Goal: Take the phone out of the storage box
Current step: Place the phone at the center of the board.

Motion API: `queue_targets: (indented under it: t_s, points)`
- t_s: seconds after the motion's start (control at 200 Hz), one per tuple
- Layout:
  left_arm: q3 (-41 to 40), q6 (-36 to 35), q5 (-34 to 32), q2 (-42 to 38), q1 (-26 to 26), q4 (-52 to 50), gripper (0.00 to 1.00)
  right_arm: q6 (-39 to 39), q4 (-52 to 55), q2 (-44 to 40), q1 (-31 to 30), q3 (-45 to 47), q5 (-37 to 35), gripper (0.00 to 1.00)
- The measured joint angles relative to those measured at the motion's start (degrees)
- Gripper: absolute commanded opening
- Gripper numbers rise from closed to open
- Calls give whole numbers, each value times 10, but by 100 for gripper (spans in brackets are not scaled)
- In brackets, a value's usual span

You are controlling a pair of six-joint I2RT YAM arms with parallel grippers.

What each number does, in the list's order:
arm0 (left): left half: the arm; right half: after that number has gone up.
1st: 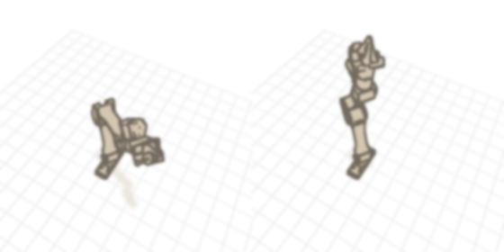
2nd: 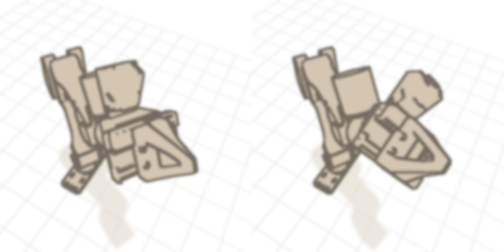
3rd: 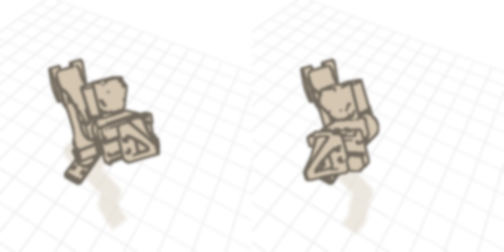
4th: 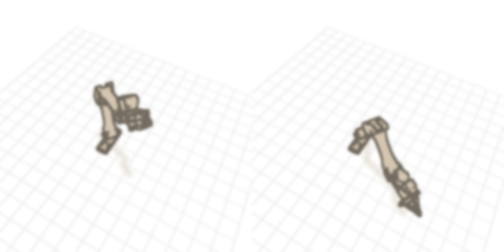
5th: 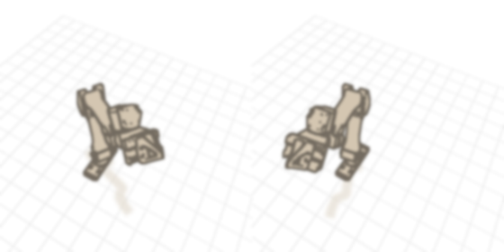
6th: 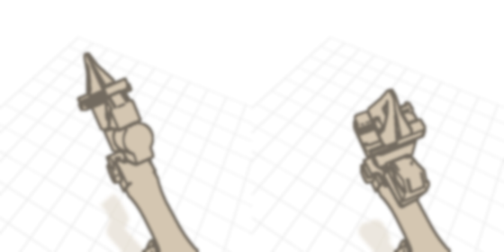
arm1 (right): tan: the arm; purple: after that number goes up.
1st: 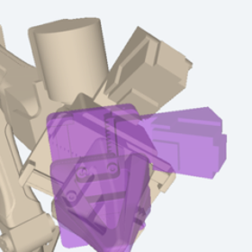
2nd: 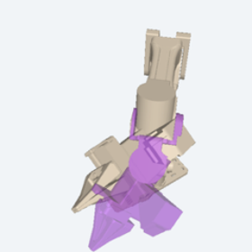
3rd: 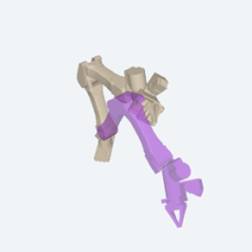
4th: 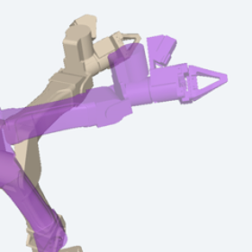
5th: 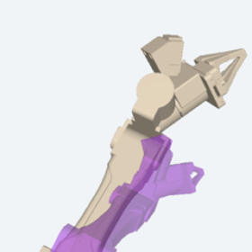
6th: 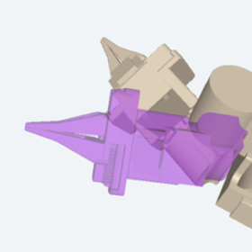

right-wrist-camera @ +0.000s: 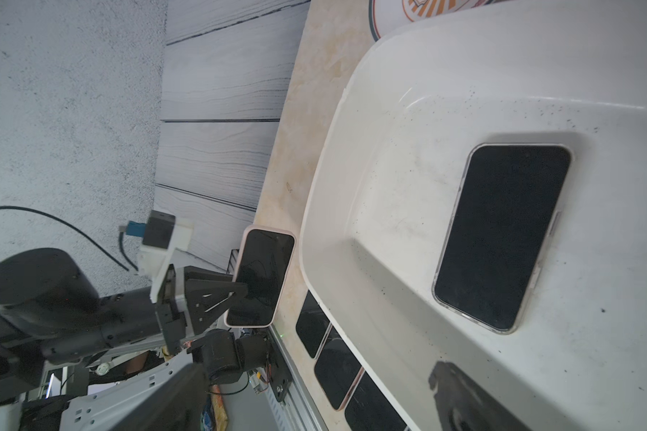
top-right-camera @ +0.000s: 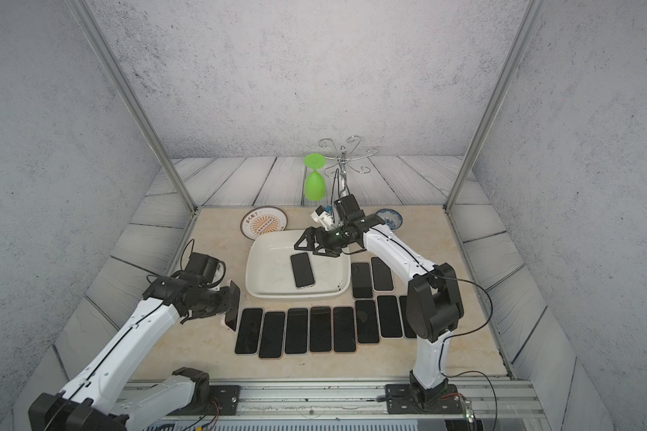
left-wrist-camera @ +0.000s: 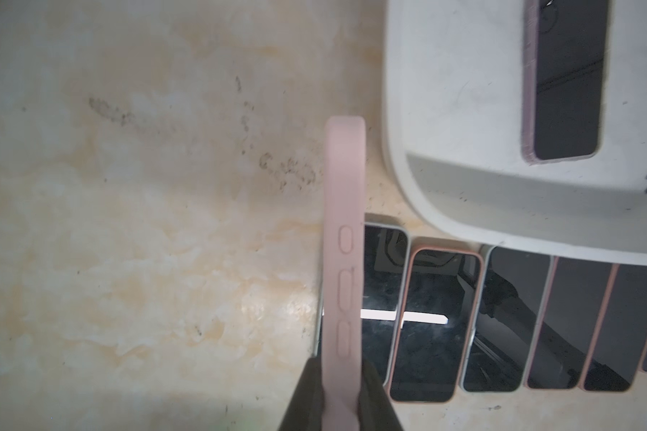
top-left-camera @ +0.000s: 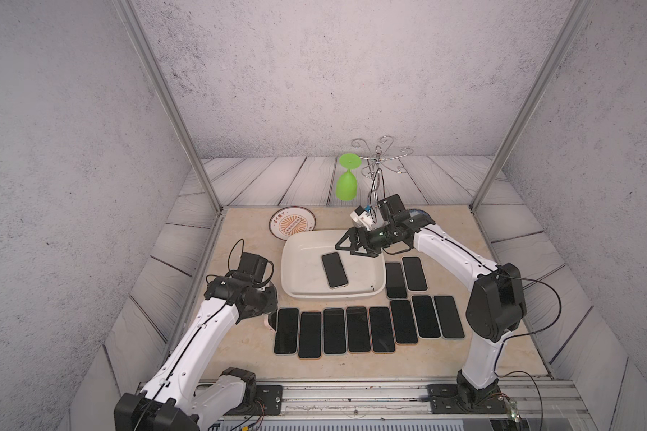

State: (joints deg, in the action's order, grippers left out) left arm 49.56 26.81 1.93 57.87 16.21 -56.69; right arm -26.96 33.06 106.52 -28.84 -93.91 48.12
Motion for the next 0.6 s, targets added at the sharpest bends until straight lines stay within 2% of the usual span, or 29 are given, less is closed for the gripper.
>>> queue_targets:
  t_s: [0.125,0.42,0.601]
  points:
    - [-12,30,-29,-21,30,-13,0,0,-9,0,0,3,15,99]
    - [-14,106,-58,6,66,-26,0,-1,-28,1,0,27,30,99]
    - [-82,150,-69,-42,78,5,0,-3,-34,1,0,27,33,99]
